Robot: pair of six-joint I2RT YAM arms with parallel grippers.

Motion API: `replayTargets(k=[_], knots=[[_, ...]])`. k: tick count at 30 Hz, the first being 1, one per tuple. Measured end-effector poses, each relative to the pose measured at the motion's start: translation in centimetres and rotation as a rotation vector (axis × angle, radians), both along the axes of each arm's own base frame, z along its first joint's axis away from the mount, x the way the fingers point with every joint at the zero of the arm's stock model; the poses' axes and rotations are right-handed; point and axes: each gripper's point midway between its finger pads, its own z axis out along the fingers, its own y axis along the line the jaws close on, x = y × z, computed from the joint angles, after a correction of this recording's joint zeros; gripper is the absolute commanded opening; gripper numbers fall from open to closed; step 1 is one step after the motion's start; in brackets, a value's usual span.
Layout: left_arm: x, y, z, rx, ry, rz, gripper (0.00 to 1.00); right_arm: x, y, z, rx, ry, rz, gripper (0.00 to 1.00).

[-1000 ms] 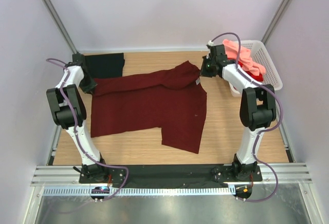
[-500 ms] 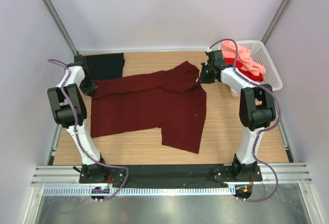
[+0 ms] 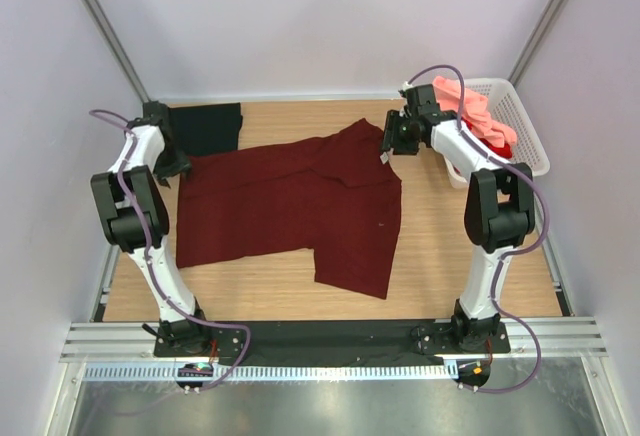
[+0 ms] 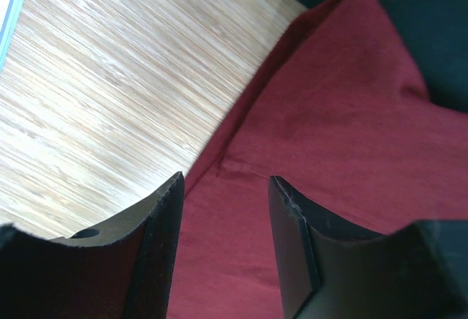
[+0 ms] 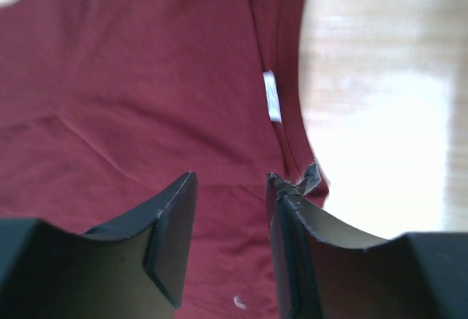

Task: Fold and stack the t-shirts
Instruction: Fold the tshirt

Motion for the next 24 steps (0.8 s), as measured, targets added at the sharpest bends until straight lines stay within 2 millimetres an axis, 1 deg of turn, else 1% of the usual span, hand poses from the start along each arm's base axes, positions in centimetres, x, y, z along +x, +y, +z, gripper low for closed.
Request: replayTargets(k=[2, 5, 8, 10, 12, 16, 19, 20, 21, 23, 24], knots=[[0.2, -0.1, 0.5, -0.001, -0.017, 0.006, 0.50, 1.0, 0.2, 0.6, 0.001, -0.025, 0.006, 0.52], [0.4, -0.4, 0.6, -0.008, -0.033, 0.010, 0.48, 2.4, 0.3, 0.0, -0.011, -0.033, 0.015, 0.52], [0.1, -0.5, 0.1, -0.015, -0.017, 0.013, 0.47, 2.9, 0.1, -1.9, -0.037, -0.008, 0.021, 0.52], [-0.1, -0.5, -0.4, -0.014, -0.004, 0.019, 0.47, 2.8, -0.1, -3.4, -0.057, 0.019, 0.021, 0.51], [-0.2, -0.4, -0.8, -0.013, 0.006, 0.032, 0.47, 2.6, -0.3, -4.4, -0.068, 0.041, 0.018, 0.50], [-0.8, -0.4, -1.2, -0.011, 0.026, 0.051, 0.48, 1.8, -0.7, -6.0, -0.087, 0.065, 0.009, 0.46], [-0.8, -0.4, -1.0, -0.009, 0.019, 0.062, 0.49, 0.4, -1.3, -8.0, -0.123, 0.097, -0.011, 0.37], [-0.8, -0.5, -0.8, -0.007, 0.014, 0.064, 0.49, 0.4, -1.6, -7.5, -0.131, 0.077, -0.027, 0.31], [-0.7, -0.5, -0.4, -0.005, 0.007, 0.064, 0.49, -0.2, -2.0, -7.4, -0.148, 0.075, -0.046, 0.28], [-0.6, -0.7, 0.4, -0.003, -0.012, 0.060, 0.49, -1.6, -2.8, -7.6, -0.177, 0.091, -0.077, 0.23], [-0.5, -0.9, 0.7, -0.002, -0.021, 0.057, 0.49, -2.6, -3.4, -8.0, -0.198, 0.104, -0.097, 0.18]])
